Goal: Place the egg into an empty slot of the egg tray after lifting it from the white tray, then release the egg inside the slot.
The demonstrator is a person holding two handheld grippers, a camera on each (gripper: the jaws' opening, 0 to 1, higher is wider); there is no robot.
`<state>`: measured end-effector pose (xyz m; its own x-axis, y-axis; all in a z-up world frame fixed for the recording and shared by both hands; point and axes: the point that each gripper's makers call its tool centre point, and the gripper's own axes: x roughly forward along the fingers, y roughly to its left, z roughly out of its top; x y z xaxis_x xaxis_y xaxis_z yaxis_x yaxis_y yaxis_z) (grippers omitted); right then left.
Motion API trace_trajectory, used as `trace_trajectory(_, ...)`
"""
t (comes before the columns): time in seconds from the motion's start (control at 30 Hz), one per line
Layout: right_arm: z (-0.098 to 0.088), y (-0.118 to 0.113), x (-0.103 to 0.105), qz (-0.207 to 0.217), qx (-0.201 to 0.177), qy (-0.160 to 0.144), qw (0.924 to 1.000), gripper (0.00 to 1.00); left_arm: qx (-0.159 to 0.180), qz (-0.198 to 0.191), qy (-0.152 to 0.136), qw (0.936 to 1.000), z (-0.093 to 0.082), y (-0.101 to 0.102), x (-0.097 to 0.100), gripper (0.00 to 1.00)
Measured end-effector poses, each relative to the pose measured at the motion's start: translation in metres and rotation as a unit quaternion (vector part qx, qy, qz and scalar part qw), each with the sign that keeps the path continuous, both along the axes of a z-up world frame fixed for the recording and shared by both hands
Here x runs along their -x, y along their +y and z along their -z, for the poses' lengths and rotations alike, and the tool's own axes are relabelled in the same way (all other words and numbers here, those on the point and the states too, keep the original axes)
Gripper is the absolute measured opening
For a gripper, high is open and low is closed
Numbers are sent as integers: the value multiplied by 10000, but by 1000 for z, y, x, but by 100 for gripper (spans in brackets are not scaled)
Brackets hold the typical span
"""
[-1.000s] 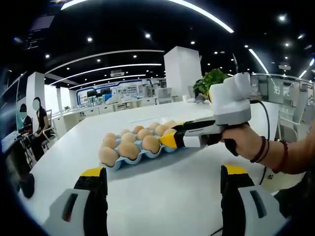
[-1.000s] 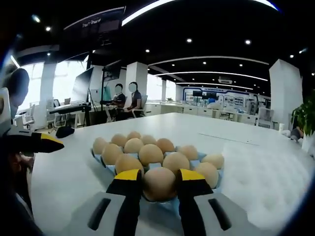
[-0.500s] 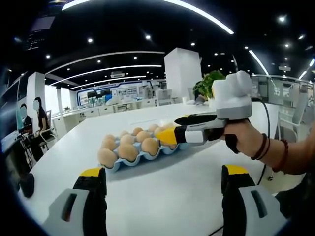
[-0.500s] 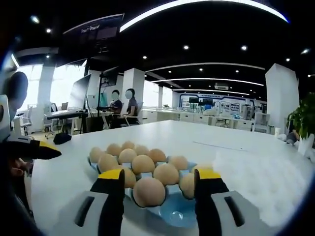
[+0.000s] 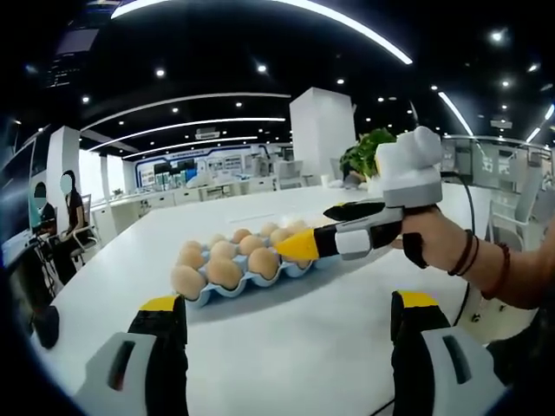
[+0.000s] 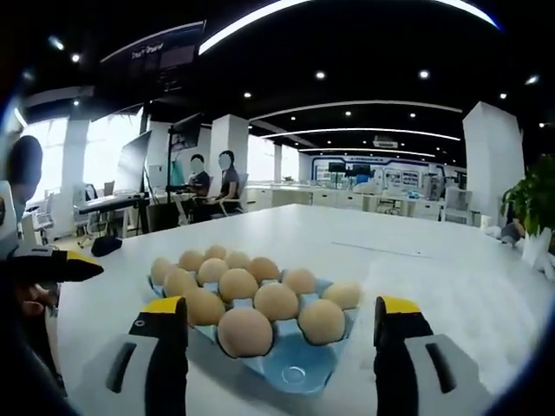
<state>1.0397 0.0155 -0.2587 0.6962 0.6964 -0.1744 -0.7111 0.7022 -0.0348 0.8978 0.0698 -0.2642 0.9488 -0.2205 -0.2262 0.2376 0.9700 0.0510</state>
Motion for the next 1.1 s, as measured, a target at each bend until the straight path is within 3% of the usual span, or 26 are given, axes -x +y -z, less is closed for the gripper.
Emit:
trace_trajectory(0.57,-4,-40,-10,385,8,-17,9993,95,-36,18,22,10000,1,-4,-5,100)
trace_trajectory(1.1,-4,-93,-18,870,43,-25,9962,94,-24,49,-6,10000,3,-12,-5,100)
